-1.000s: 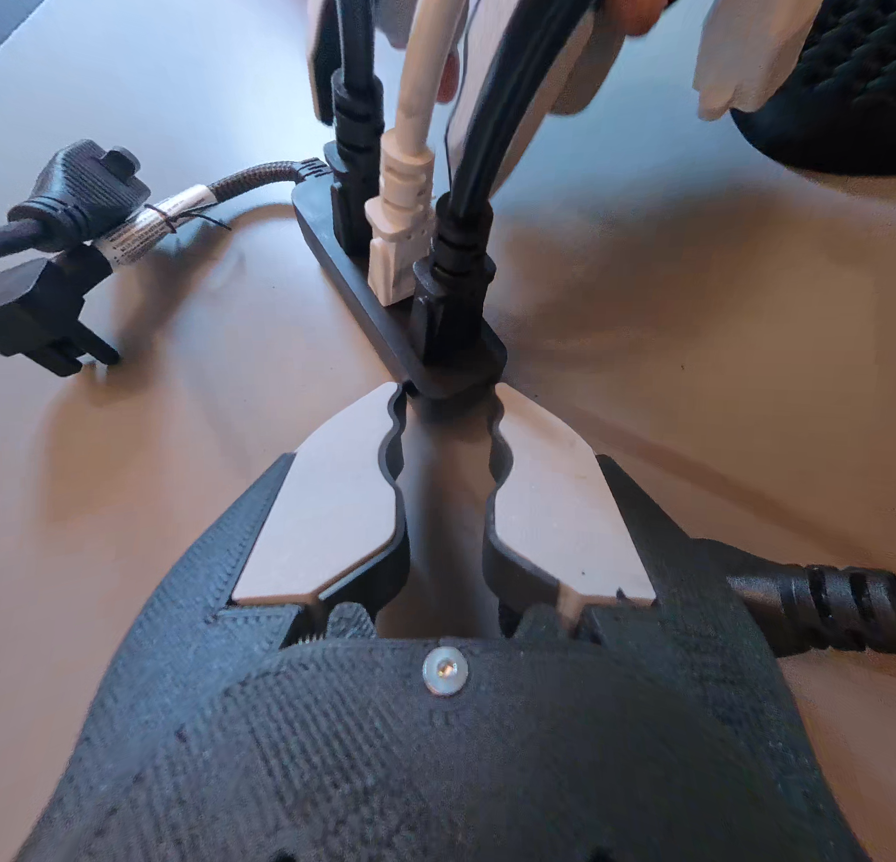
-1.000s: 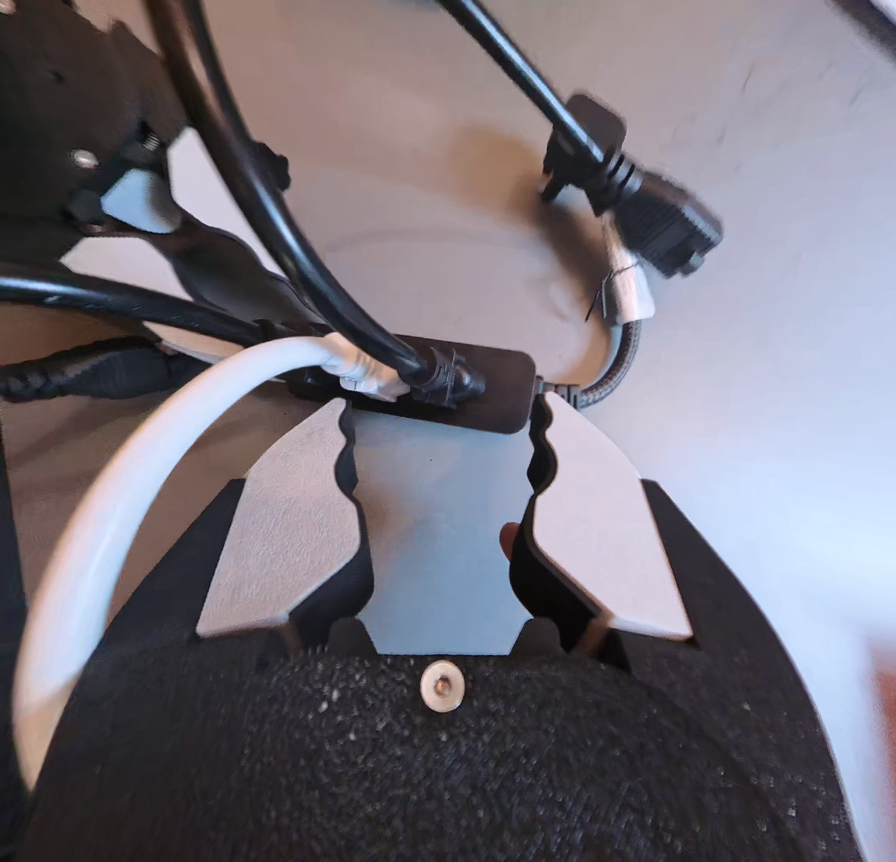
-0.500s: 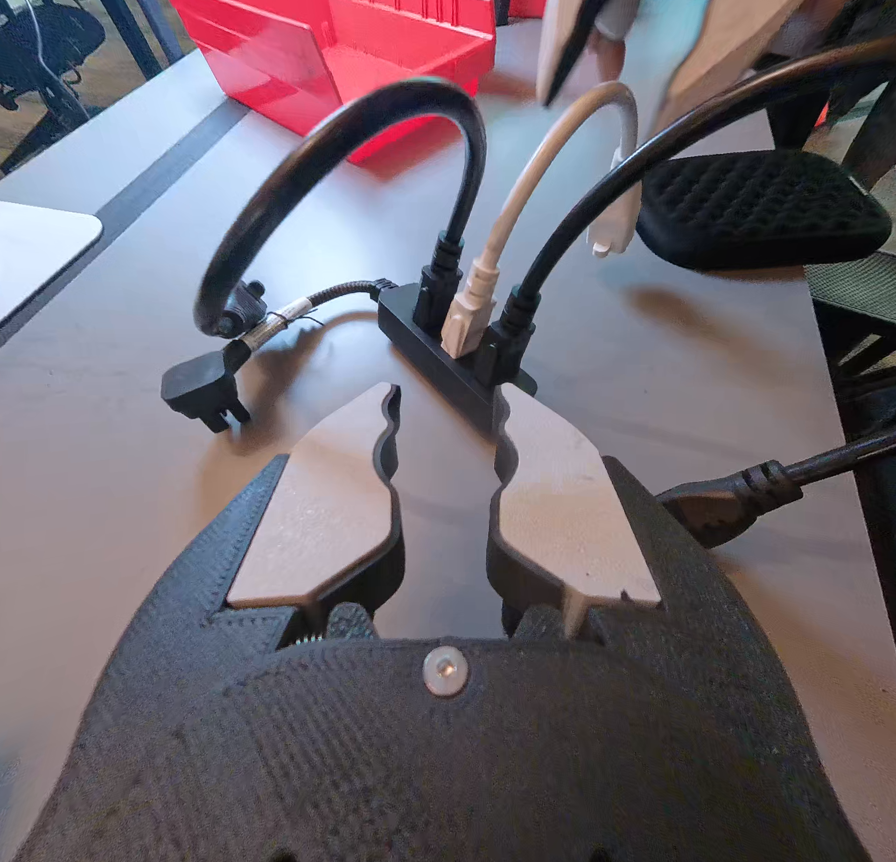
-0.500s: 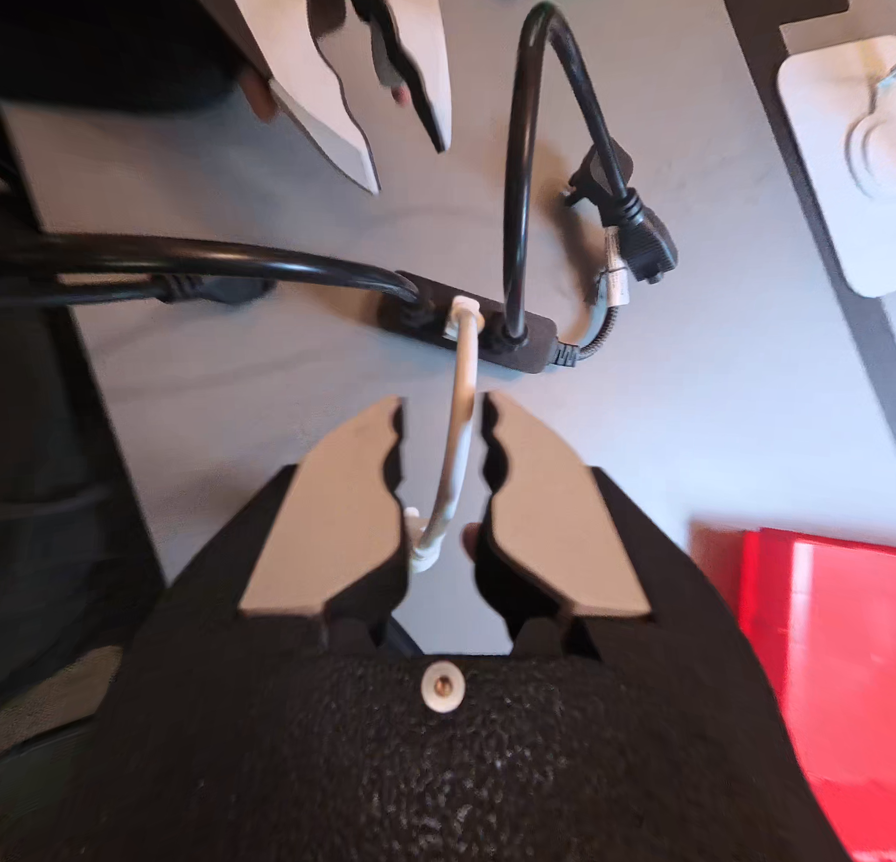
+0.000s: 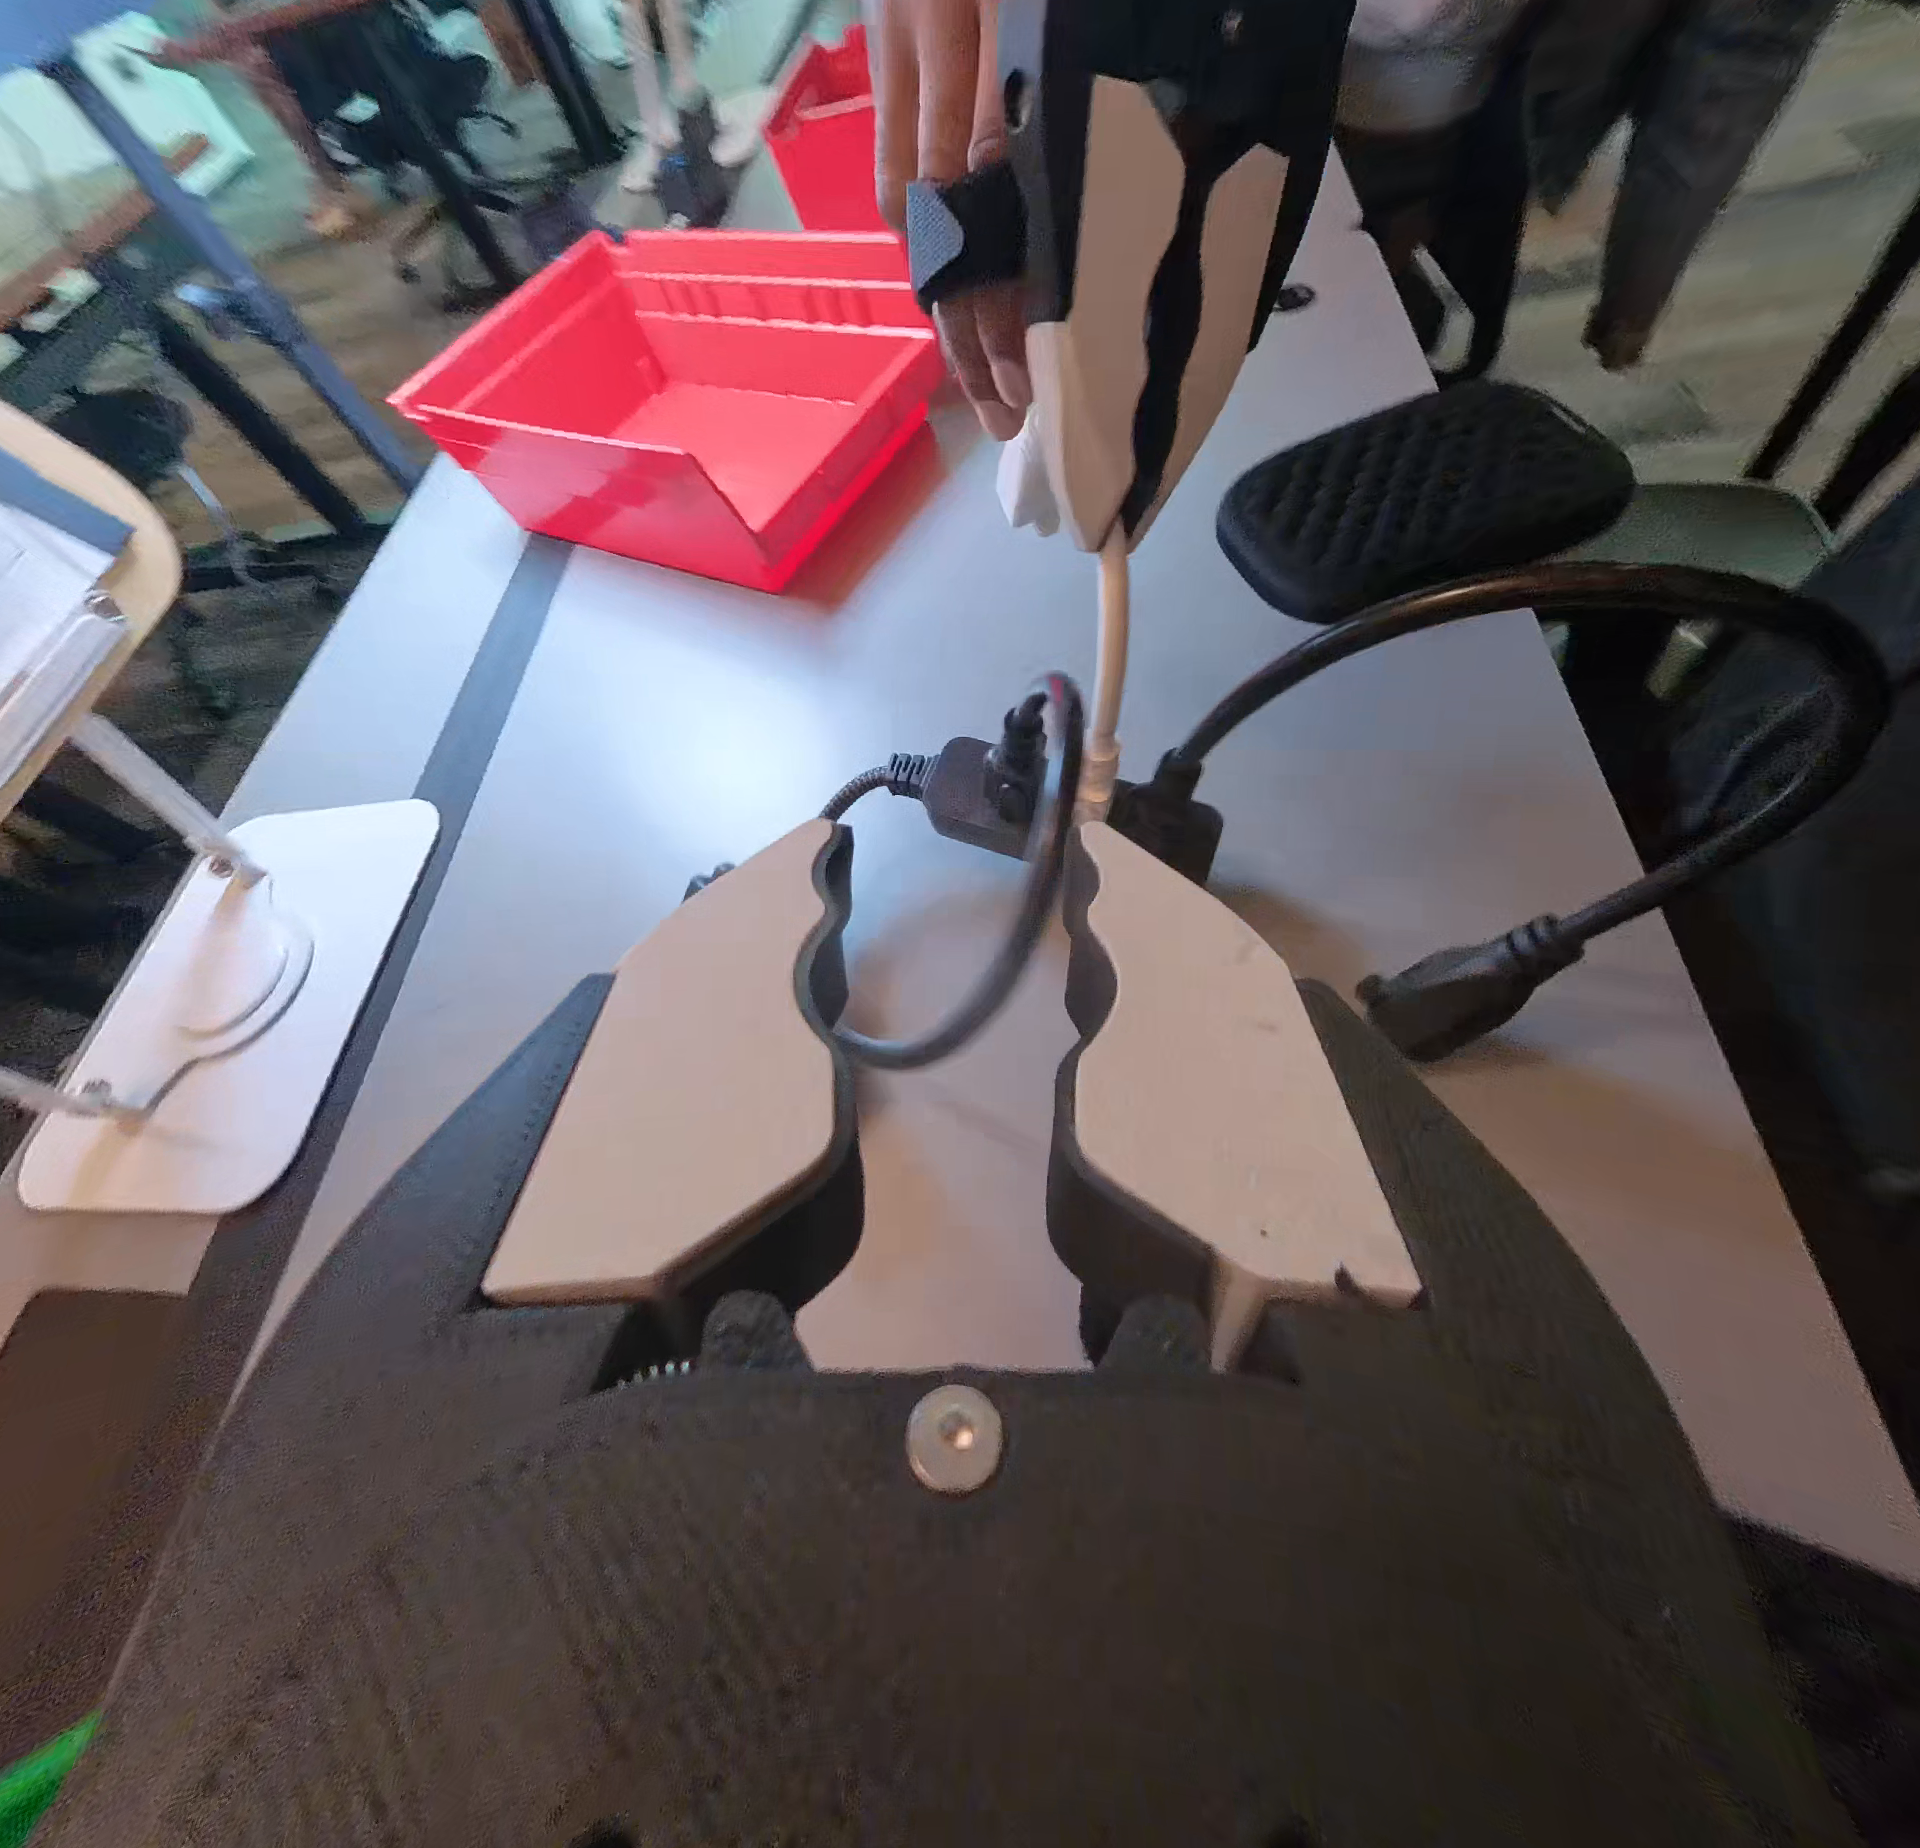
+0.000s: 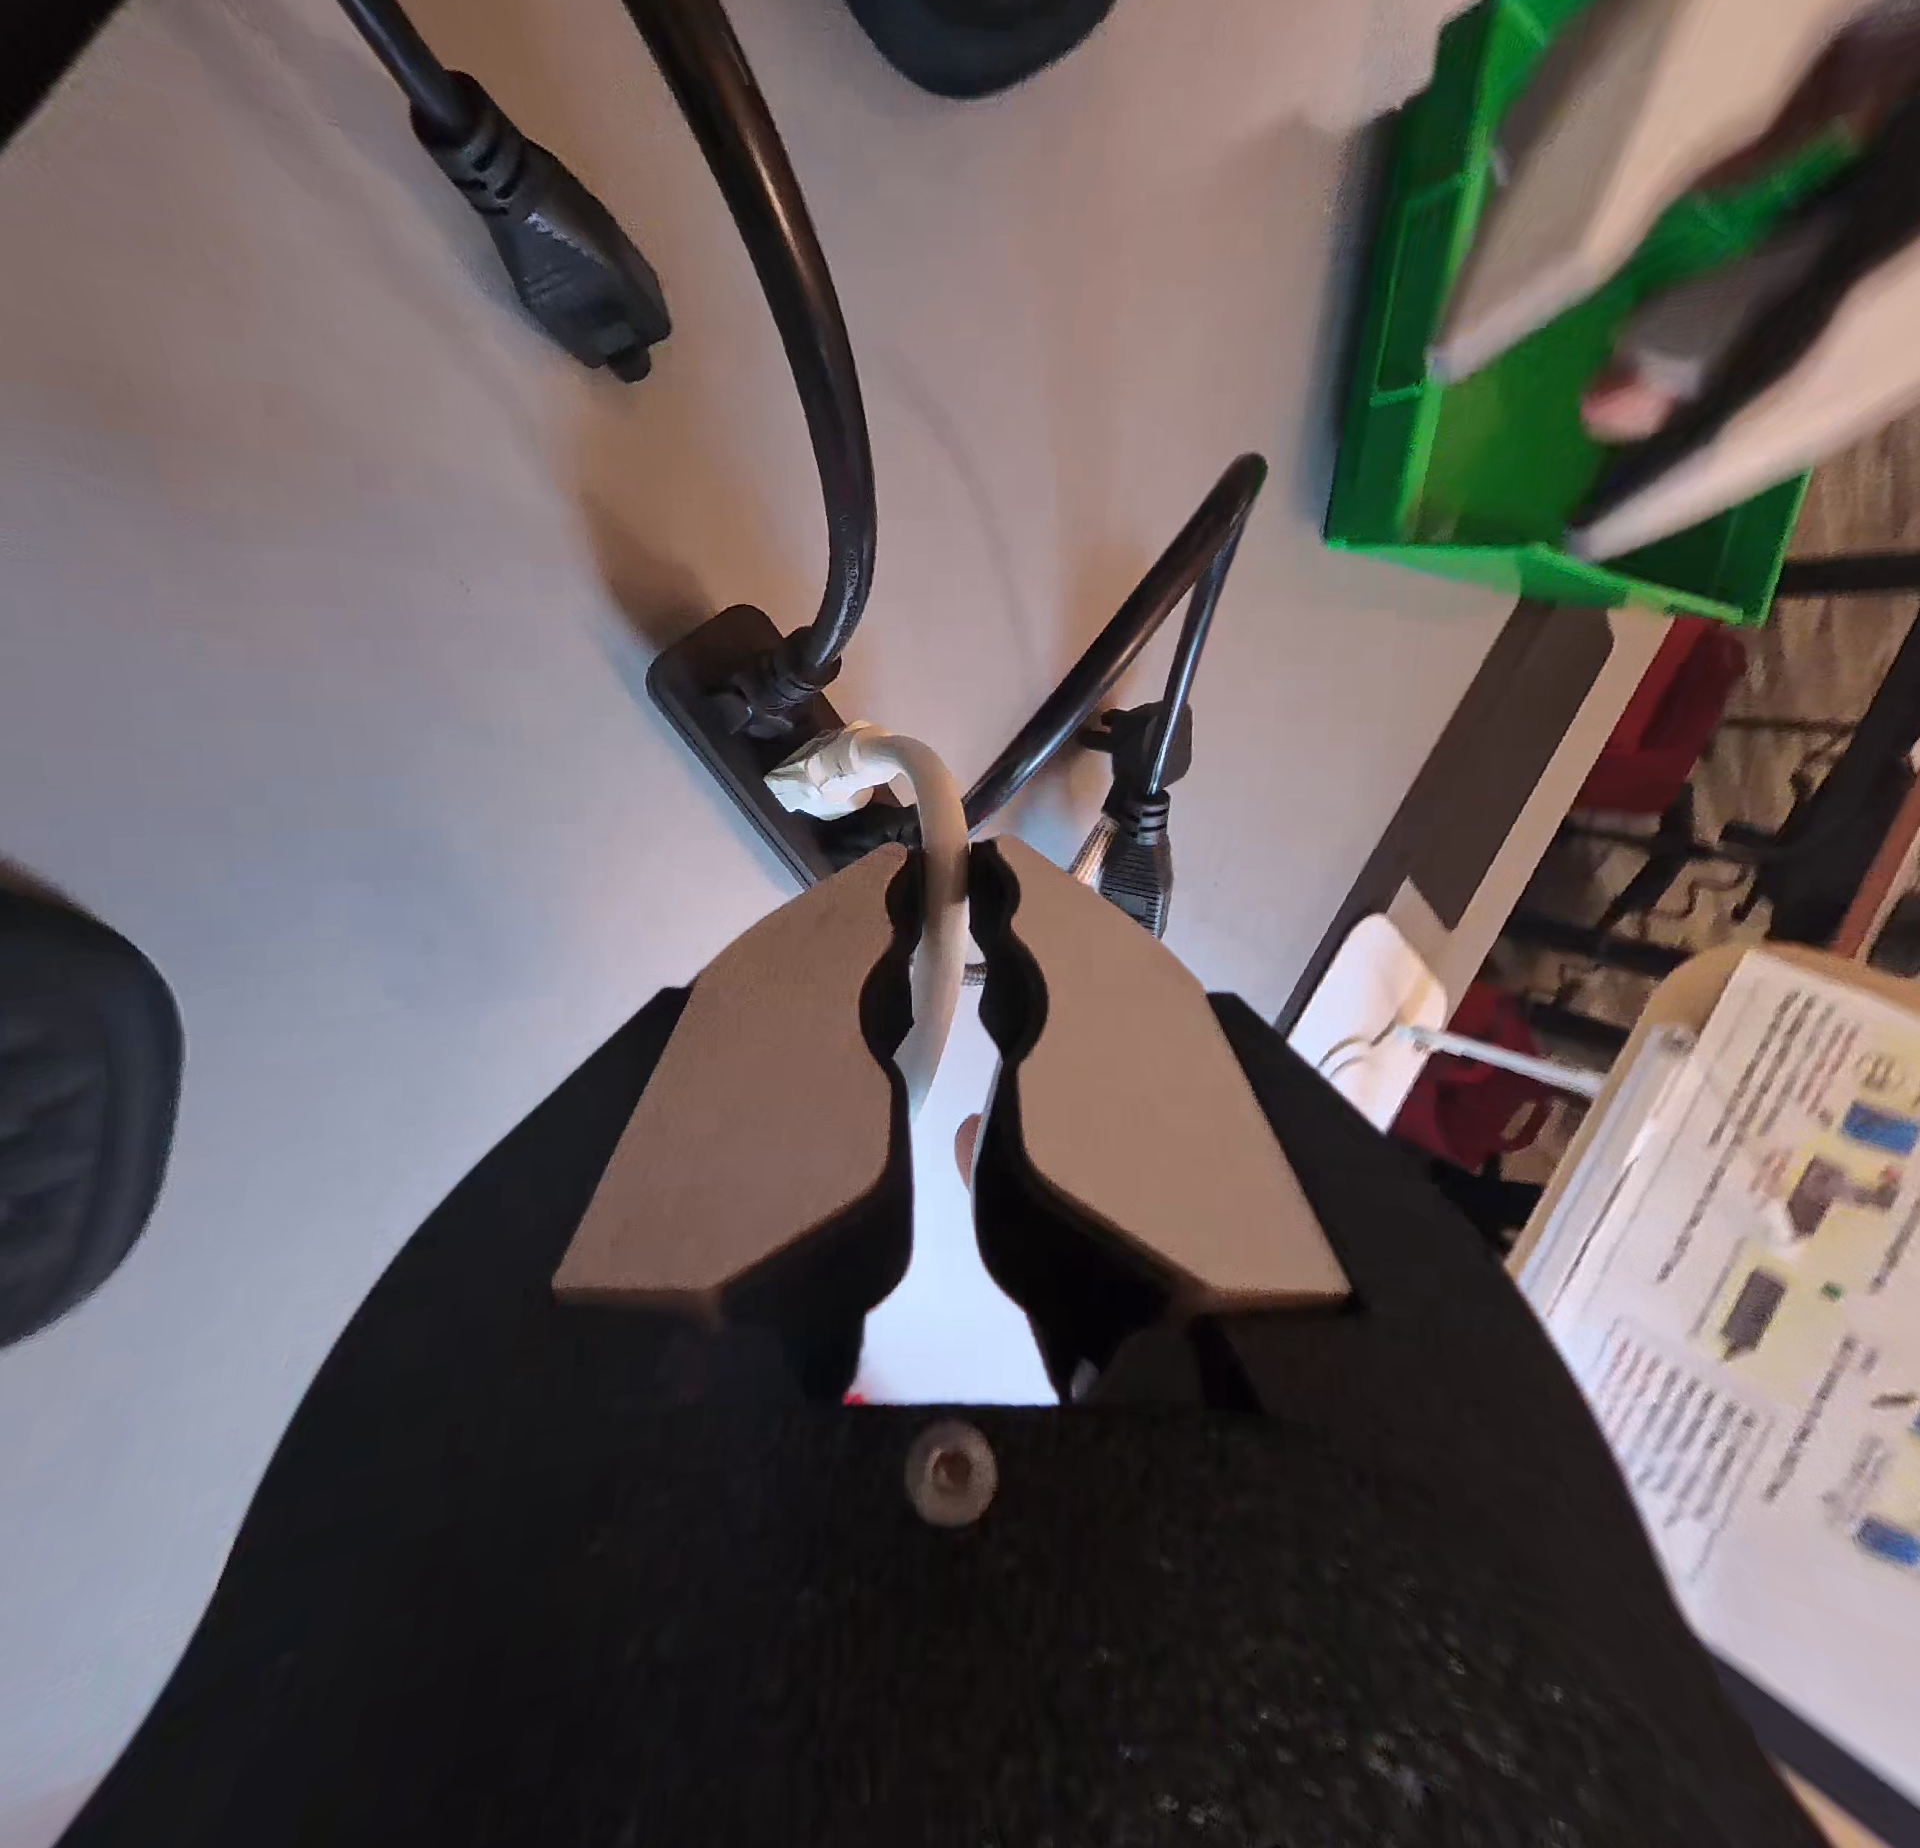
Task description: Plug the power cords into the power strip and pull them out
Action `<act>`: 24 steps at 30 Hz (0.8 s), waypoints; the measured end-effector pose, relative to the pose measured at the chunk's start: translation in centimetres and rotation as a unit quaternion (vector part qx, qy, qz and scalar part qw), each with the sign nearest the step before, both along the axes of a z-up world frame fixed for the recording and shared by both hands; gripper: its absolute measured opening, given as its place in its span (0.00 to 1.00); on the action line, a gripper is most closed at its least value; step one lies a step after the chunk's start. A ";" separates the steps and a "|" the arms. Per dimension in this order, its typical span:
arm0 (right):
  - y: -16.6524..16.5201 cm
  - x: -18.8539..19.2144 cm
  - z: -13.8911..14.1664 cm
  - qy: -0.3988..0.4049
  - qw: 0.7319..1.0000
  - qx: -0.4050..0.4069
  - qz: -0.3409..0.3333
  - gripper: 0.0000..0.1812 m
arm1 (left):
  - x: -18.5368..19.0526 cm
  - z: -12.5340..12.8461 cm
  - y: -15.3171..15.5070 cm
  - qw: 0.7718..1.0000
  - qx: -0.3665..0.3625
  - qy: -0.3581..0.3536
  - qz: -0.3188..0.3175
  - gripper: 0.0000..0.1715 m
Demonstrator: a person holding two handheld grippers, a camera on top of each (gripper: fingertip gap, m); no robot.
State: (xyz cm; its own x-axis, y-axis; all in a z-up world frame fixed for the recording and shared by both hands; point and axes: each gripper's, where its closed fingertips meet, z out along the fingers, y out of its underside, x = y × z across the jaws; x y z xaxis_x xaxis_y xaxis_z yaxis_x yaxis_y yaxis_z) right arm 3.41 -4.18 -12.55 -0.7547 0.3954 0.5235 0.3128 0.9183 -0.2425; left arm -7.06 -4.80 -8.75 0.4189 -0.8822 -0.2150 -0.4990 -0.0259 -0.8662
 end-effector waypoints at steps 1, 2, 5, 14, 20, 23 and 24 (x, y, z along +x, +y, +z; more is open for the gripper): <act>-0.5 -0.2 0.0 -0.003 1.000 0.010 0.016 0.06 | 0.2 -0.2 1.1 1.000 -0.004 0.019 -0.014 0.22; -1.0 -0.4 0.0 -0.003 0.999 0.020 0.032 0.06 | 0.5 -1.0 2.2 0.998 -0.009 0.048 -0.030 0.22; -2.6 -1.1 0.4 0.008 0.997 0.039 0.072 0.06 | 2.3 -6.0 4.5 0.979 -0.040 0.173 -0.096 0.24; -3.0 -0.6 -0.1 0.050 0.993 0.048 0.093 0.06 | 8.3 -14.7 3.5 0.898 0.001 0.314 -0.310 0.35; -1.6 0.8 -1.6 0.058 0.996 -0.004 0.060 0.06 | 9.9 -16.7 2.6 0.875 -0.030 0.301 -0.379 0.33; 0.1 1.4 -1.8 0.074 0.997 -0.006 0.032 0.06 | 9.6 -18.1 1.8 0.870 -0.071 0.300 -0.384 0.35; 0.7 1.5 -1.9 0.079 0.997 -0.011 0.018 0.06 | 9.7 -18.7 1.9 0.873 -0.063 0.298 -0.380 0.38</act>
